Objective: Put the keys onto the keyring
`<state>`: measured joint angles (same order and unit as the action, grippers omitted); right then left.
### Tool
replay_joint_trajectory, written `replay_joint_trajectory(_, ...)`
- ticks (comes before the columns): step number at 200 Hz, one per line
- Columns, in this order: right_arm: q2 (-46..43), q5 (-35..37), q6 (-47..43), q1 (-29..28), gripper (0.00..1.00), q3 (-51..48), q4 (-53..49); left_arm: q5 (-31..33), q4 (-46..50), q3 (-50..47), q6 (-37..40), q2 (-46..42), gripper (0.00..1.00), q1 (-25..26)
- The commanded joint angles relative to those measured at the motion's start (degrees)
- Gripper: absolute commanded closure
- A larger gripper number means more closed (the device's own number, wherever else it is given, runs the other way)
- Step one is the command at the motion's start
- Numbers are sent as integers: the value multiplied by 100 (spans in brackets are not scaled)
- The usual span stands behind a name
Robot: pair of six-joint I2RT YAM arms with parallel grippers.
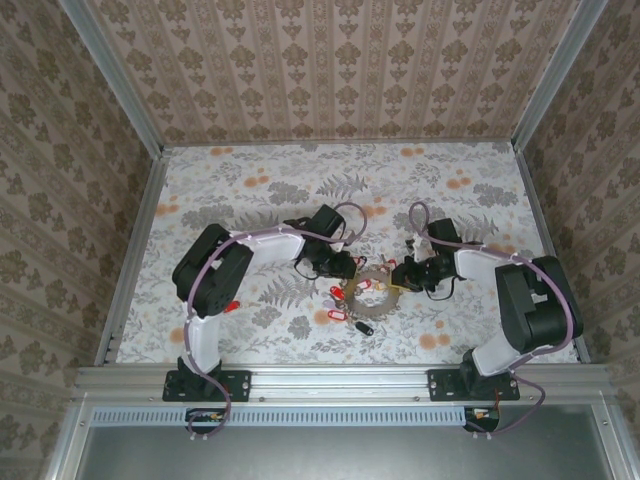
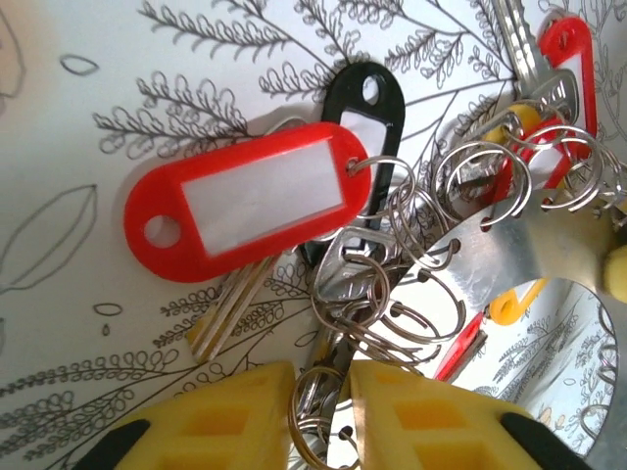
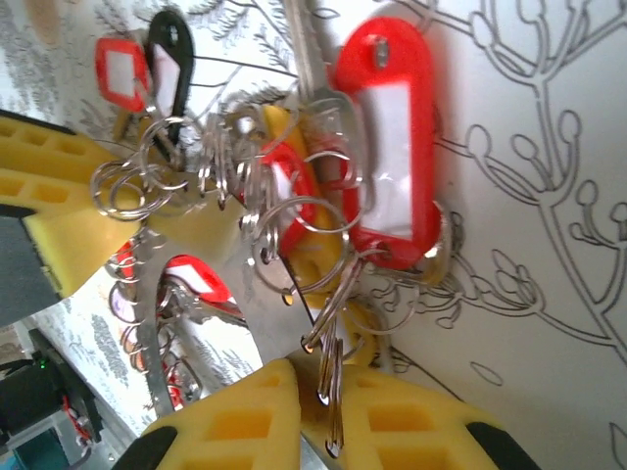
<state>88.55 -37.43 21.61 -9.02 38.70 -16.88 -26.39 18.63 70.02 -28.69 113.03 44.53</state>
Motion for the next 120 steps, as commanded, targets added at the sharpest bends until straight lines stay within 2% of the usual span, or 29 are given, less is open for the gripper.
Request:
replay_joint_trajectory(1,-286,-1,92,44,91,94,-46,570,-87,6,91,-320,70,-76)
replay_joint_trajectory(21,-553,-104,295,131,93,68,86,751,-152,-20,39,-645,59,-135)
replay_joint_trajectory(29,-644,-148,381,158,94,64,144,801,-200,-59,-3,-783,54,-170)
replay_joint_trajectory(34,-706,-167,432,175,94,62,182,859,-240,-94,-58,-871,47,-186)
replay_joint_trajectory(60,-1143,-235,866,264,97,33,490,1066,-509,-355,-315,-1378,33,-291)
replay_joint_trajectory(86,-1543,-216,1555,393,97,-53,1113,1032,-886,-713,-805,-1790,26,-482)
replay_joint_trajectory(120,-1894,-74,2570,471,97,-185,2169,457,-2252,-1441,-1837,-2210,21,-837)
